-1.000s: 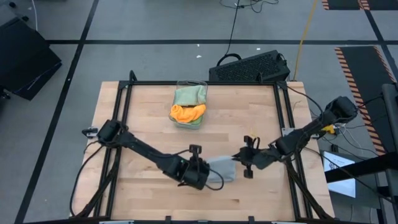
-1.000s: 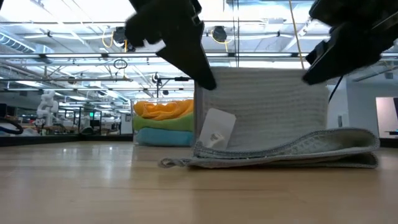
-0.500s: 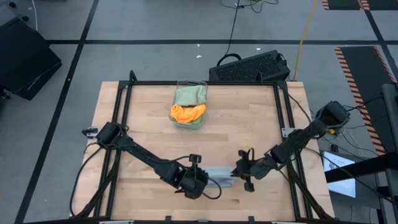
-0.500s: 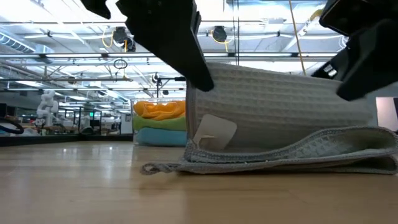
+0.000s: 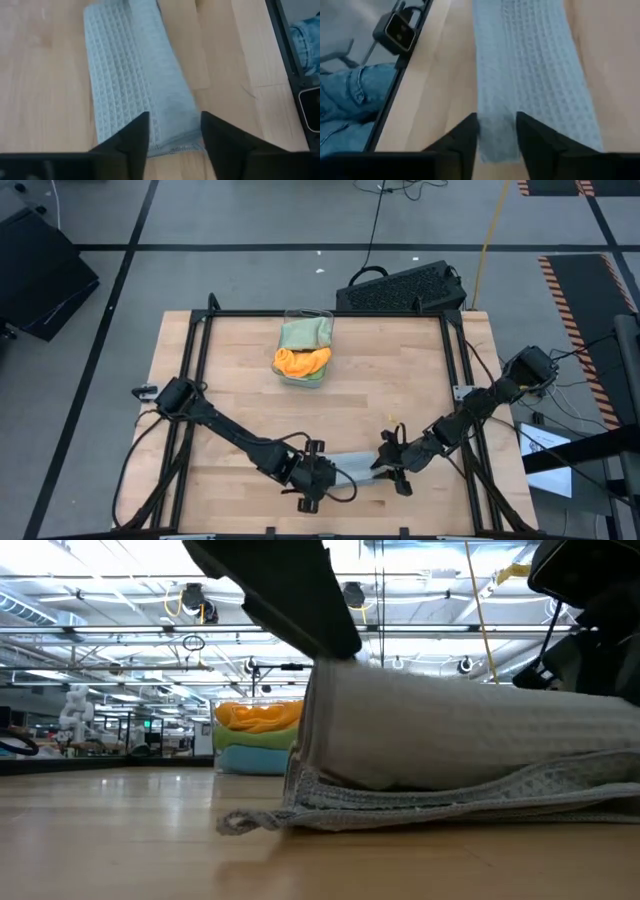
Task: Fold microfiber towels
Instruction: Fold the gray towel, then put the folded gray towel into the bin
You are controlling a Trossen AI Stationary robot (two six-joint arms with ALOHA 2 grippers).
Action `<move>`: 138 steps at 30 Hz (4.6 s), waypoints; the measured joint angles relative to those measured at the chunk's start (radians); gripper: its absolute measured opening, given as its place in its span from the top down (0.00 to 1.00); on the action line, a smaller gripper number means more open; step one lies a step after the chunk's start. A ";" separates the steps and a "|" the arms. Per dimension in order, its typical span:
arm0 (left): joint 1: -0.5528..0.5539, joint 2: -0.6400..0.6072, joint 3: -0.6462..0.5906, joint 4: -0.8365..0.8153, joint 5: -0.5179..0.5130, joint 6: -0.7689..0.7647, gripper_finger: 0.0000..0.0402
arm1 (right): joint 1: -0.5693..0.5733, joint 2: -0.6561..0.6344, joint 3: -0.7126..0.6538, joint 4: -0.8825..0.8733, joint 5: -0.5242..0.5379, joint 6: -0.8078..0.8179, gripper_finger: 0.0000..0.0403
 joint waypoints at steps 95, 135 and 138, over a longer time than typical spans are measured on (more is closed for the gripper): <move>1.223 -0.255 -0.001 -0.298 0.575 1.204 0.94 | -0.197 -0.392 -0.261 -0.017 0.554 -0.630 0.59; 1.144 -0.332 0.000 -0.085 0.380 0.840 0.59 | -0.270 -0.392 -0.293 0.022 0.473 -0.608 0.59; 1.112 -0.284 0.001 -0.043 0.399 0.834 0.68 | -0.270 -0.392 -0.293 0.043 0.473 -0.620 0.59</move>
